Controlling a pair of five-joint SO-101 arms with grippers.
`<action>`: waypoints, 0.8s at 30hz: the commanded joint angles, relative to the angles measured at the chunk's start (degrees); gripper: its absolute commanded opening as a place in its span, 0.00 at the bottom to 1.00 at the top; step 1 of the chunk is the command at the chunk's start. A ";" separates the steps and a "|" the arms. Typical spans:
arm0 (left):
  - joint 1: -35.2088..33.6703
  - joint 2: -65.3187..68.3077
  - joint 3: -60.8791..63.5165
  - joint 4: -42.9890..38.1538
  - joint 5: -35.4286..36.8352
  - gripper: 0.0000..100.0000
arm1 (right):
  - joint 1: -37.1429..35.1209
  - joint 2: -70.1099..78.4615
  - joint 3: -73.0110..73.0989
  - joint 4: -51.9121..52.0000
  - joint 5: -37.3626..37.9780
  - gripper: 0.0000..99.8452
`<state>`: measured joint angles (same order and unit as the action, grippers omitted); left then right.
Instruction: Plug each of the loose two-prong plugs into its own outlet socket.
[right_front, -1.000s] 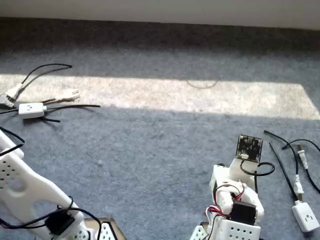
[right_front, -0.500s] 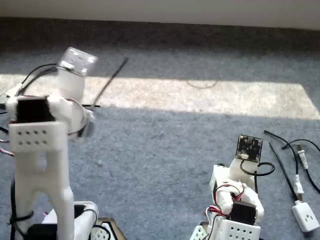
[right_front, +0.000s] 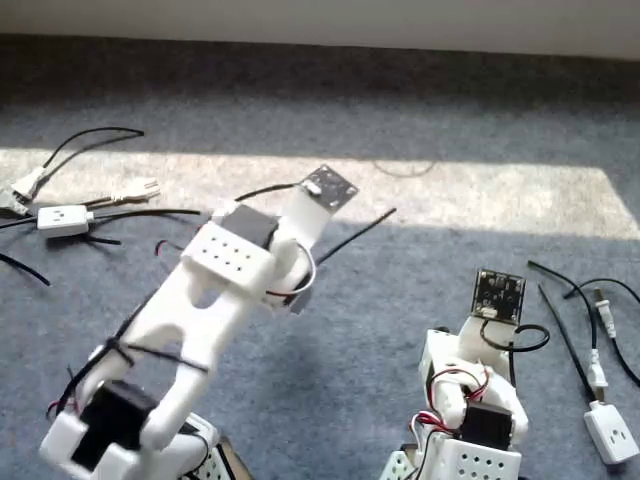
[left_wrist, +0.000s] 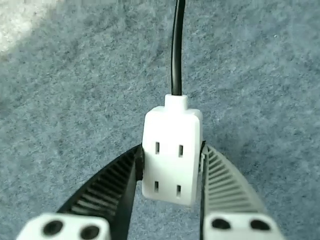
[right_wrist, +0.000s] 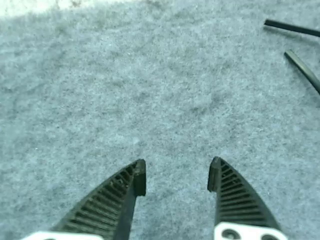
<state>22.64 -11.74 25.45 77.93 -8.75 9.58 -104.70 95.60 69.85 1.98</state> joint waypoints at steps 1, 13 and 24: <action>2.68 17.27 -16.75 -0.62 -1.14 0.01 | 0.57 -0.31 6.37 -0.31 0.09 0.21; 6.11 20.79 -26.59 8.00 -1.41 0.23 | 0.66 -0.31 6.29 -0.40 0.09 0.21; 0.75 -0.75 -41.10 20.84 -3.96 0.25 | 3.38 -0.31 5.85 -0.75 1.58 0.22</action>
<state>27.38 -3.38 -9.19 95.25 -12.18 11.60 -104.70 95.60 69.85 1.98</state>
